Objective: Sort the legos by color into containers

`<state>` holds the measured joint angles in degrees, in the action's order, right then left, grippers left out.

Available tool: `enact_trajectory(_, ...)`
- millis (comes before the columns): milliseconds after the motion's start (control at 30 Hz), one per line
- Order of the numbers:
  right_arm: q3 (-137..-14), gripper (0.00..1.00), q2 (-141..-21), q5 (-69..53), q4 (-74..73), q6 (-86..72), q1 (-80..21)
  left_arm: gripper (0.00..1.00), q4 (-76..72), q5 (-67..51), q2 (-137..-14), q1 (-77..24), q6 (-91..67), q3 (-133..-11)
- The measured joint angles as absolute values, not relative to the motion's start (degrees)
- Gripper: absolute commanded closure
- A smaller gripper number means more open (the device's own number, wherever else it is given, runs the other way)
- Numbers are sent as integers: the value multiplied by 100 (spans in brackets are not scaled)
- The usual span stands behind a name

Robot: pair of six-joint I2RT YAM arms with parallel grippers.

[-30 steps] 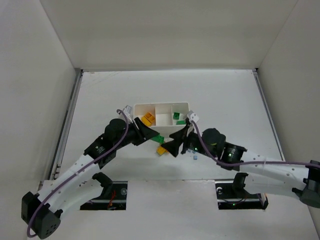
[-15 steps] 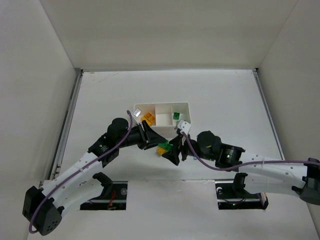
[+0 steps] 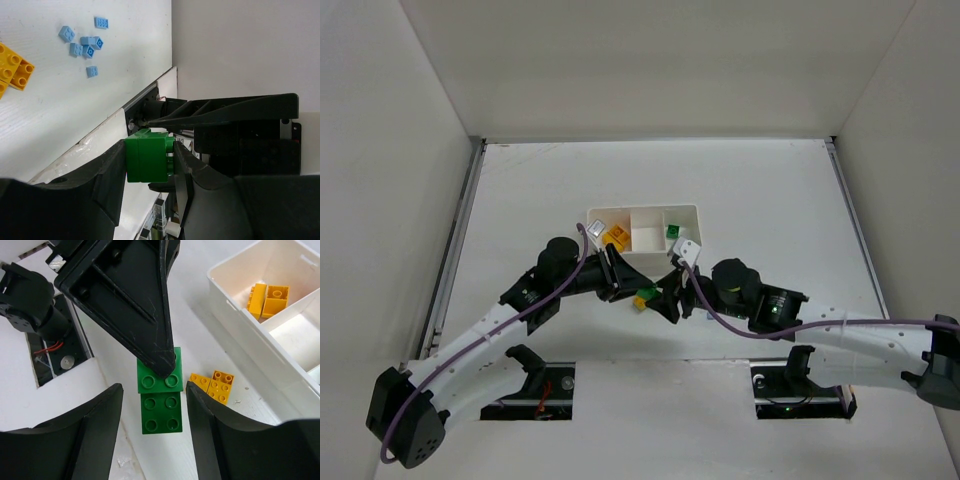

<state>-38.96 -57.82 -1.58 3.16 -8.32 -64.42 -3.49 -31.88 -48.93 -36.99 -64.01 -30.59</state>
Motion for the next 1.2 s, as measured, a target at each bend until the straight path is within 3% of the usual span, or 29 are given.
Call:
enact_trajectory(233,-3907,53,-5907,-158,447,-860,-6383,84,-362,-3197,-4904,-3701,-6396,-3050)
enact_trajectory(1100,-3940,53,-6176,-163,847,-1039,-6326,84,-408,-3253,-4912,-3662,-6394,-2956)
enact_trajectory(1200,-3940,60,-6178,-191,845,-1050,-6305,84,-412,-3253,-4912,-3662,-6396,-2956)
